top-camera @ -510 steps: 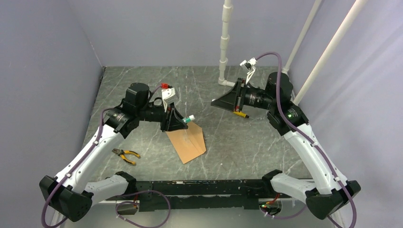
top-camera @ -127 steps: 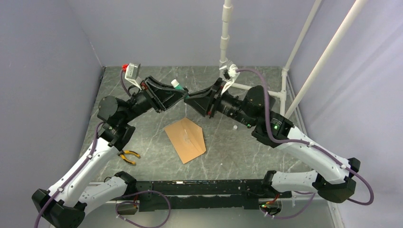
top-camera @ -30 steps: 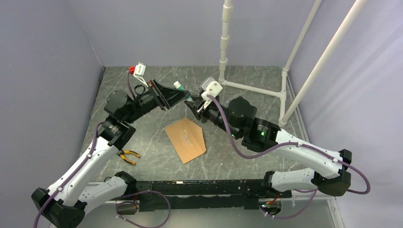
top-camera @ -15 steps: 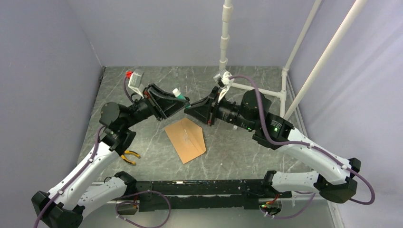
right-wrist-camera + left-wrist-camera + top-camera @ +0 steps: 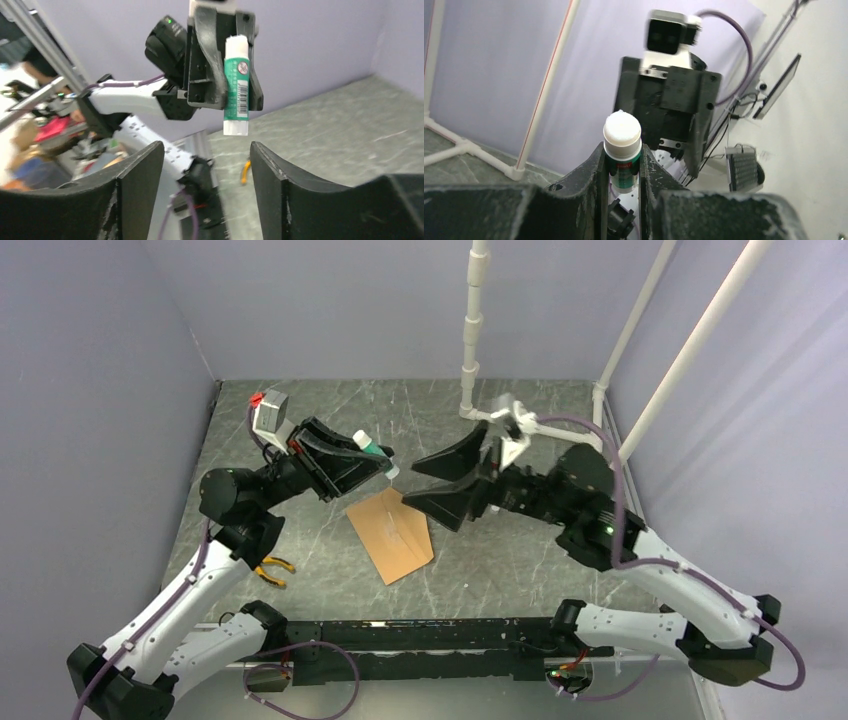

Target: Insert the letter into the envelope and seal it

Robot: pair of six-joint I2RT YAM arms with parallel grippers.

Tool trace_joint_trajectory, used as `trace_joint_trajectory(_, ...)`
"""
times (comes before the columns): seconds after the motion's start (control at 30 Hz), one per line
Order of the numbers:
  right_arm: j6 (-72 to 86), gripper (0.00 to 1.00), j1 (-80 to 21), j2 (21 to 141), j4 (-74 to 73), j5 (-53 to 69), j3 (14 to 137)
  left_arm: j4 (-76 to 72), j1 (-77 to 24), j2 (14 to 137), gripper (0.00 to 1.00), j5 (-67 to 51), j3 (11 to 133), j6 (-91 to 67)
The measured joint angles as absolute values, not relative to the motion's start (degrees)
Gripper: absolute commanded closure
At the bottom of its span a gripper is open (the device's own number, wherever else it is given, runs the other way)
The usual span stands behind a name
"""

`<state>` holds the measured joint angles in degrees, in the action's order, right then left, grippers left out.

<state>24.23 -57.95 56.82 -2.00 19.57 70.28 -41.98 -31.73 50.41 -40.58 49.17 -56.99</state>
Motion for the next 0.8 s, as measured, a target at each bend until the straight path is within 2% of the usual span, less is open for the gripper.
trace_joint_trajectory(0.17,10.4,0.29,-60.0,51.3,0.5,10.6,67.6,-31.8,-31.7,50.0,0.98,-33.3,51.0,-60.9)
trace_joint_trajectory(0.3,-1.4,0.29,-61.2,51.2,5.1,4.3,65.2,-21.4,-31.6,50.1,0.98,-28.8,54.4,-65.8)
trace_joint_trajectory(0.57,-16.2,0.29,-63.1,54.6,12.1,3.7,59.1,-12.3,-31.6,50.4,0.98,-24.0,56.2,-74.7)
trace_joint_trajectory(0.7,-18.9,0.34,-63.9,55.7,18.2,3.3,57.0,-11.7,-31.6,50.4,0.97,-23.2,55.5,-78.0)
trace_joint_trajectory(0.8,-19.6,0.43,-64.2,57.0,22.7,2.4,56.6,-11.8,-31.6,50.8,0.97,-23.1,54.7,-80.5)
